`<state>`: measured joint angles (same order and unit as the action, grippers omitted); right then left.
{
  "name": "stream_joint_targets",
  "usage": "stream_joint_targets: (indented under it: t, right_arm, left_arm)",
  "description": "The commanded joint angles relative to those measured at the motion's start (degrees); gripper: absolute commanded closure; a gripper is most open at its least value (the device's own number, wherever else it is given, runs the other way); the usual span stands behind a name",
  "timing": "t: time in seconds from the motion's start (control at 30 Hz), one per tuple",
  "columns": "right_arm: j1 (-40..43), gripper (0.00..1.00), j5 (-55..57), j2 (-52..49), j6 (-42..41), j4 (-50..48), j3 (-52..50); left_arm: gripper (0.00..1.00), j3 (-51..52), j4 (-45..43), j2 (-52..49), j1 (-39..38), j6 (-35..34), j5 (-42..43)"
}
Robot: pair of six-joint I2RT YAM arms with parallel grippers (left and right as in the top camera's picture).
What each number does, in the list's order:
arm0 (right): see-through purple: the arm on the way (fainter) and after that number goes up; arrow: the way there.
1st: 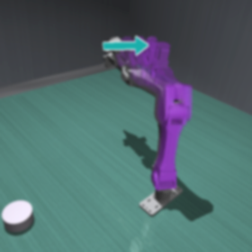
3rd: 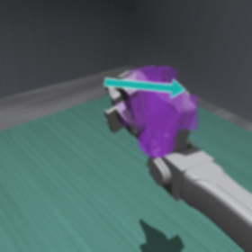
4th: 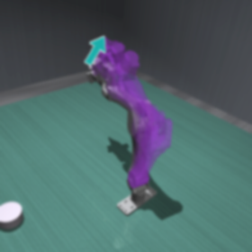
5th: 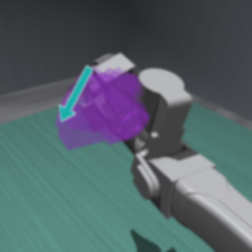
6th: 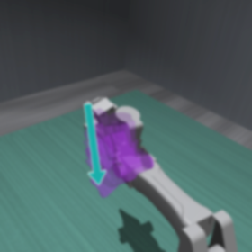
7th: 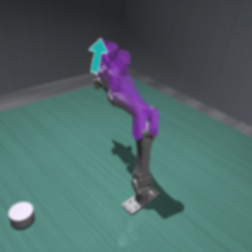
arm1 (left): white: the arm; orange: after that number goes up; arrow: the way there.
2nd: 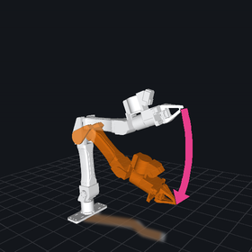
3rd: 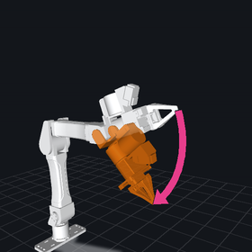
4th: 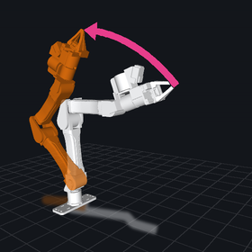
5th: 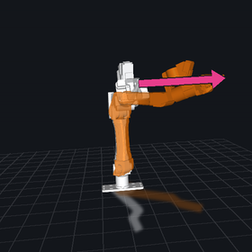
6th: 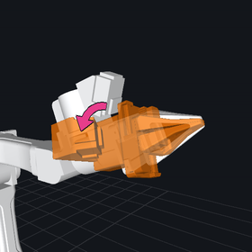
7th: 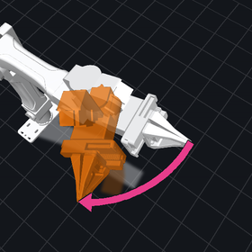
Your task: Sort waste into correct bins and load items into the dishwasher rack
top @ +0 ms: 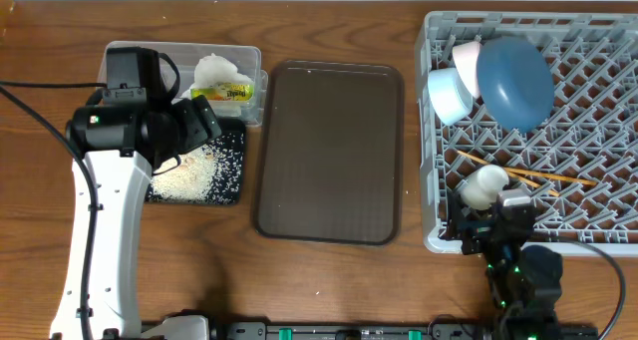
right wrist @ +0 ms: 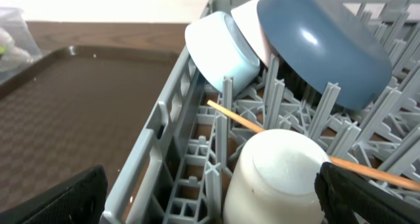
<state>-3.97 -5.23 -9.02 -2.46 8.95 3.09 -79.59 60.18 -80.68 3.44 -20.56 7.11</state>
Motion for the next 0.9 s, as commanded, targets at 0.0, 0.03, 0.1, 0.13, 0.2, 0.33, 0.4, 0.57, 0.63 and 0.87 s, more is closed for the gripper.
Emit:
stream_joint_targets:
  t: [0.0, 0.03, 0.1, 0.13, 0.2, 0.33, 0.4, 0.57, 0.63, 0.87]
  right_arm:
    - [0.42, 0.01, 0.39, 3.19, -0.48, -1.46, -1.05]
    - [0.42, 0.01, 0.5, 3.96, -0.22, -1.46, -1.14]
    - [0.42, 0.01, 0.7, 5.75, -0.24, -1.46, -1.14]
    - [0.42, 0.01, 0.63, 6.67, -0.31, -1.46, -1.14]
    - [0.44, 0.01, 0.5, 8.94, -0.48, -1.55, -1.14]
    - [0.35, 0.01, 0.5, 8.72, -0.46, -1.97, -1.33]
    - [0.35, 0.01, 0.5, 8.72, -0.46, -1.95, -1.33]
    - [0.35, 0.01, 0.5, 8.7, -0.46, -1.95, -1.33]
    - [0.35, 0.01, 0.5, 8.7, -0.46, -1.95, -1.33]
    - [0.35, 0.01, 0.5, 8.7, -0.46, -1.95, -1.33]
  left_arm:
    - [0.08, -1.01, 0.22, -0.55, 0.24, 0.59, -0.31]
    - [0.09, -1.01, 0.22, -0.55, 0.24, 0.59, -0.31]
    - [0.09, -1.01, 0.22, -0.55, 0.24, 0.59, -0.31]
    - [0.09, -1.01, 0.22, -0.55, 0.24, 0.59, -0.31]
    - [0.09, -1.01, 0.22, -0.55, 0.24, 0.59, -0.31]
    - [0.09, -1.01, 0.22, -0.55, 0.24, 0.57, -0.31]
    - [0.09, -1.01, 0.22, -0.55, 0.24, 0.57, -0.31]
    - [0.09, -1.01, 0.22, -0.55, 0.24, 0.59, -0.31]
    - [0.08, -1.01, 0.24, -0.55, 0.24, 0.59, -0.31]
    - [0.09, -1.01, 0.22, -0.55, 0.24, 0.59, -0.31]
